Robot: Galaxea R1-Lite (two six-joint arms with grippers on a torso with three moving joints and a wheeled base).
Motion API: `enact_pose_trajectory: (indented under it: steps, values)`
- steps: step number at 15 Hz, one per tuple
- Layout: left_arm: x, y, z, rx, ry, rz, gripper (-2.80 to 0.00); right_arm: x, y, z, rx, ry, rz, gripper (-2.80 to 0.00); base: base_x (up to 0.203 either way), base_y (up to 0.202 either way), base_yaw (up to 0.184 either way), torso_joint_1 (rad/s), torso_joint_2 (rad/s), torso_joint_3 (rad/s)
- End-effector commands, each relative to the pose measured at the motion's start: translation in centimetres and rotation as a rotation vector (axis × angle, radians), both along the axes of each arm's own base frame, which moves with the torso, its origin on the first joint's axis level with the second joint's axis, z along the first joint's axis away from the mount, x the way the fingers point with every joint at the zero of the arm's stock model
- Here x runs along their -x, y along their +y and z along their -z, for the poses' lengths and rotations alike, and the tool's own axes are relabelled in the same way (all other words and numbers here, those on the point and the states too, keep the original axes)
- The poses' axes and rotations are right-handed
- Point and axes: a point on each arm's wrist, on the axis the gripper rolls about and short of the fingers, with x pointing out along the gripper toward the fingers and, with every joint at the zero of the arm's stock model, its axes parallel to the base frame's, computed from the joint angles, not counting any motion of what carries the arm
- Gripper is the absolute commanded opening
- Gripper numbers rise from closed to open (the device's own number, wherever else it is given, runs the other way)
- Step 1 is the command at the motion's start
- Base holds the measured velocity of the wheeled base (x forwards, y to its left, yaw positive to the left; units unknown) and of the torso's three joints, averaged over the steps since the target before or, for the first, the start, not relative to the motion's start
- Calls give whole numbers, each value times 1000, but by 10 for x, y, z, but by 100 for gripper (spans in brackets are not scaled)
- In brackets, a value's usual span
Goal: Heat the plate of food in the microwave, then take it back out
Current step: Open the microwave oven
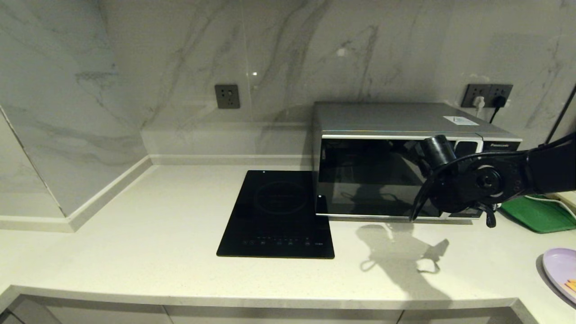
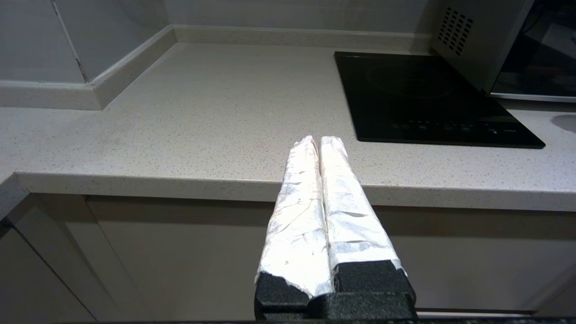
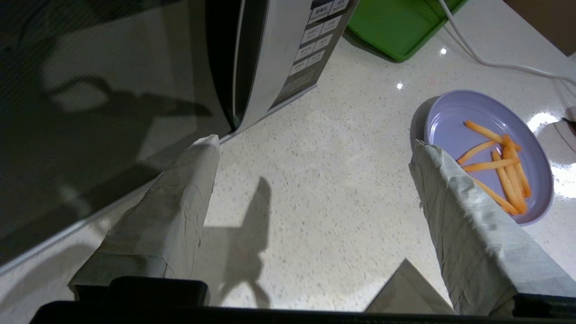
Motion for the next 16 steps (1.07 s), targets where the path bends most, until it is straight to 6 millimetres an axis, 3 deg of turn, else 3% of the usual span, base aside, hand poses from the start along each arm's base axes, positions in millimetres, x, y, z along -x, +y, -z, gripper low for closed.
enact_pose_trajectory:
  steps: [1,9,12,16]
  values:
    - [0,0,0,1,-1,-1,-280,-23,-10,16,7,15,43,0,0,0,0,0,0,0]
    - [0,0,0,1,-1,-1,-280,-64,-45,24,5,-11,127,0,0,0,0,0,0,0]
    - [0,0,0,1,0,-1,-280,-68,-59,25,-1,-22,163,0,0,0,0,0,0,0]
    - [0,0,0,1,-1,0,-280,-64,-60,15,-7,-48,169,0,0,0,0,0,0,0]
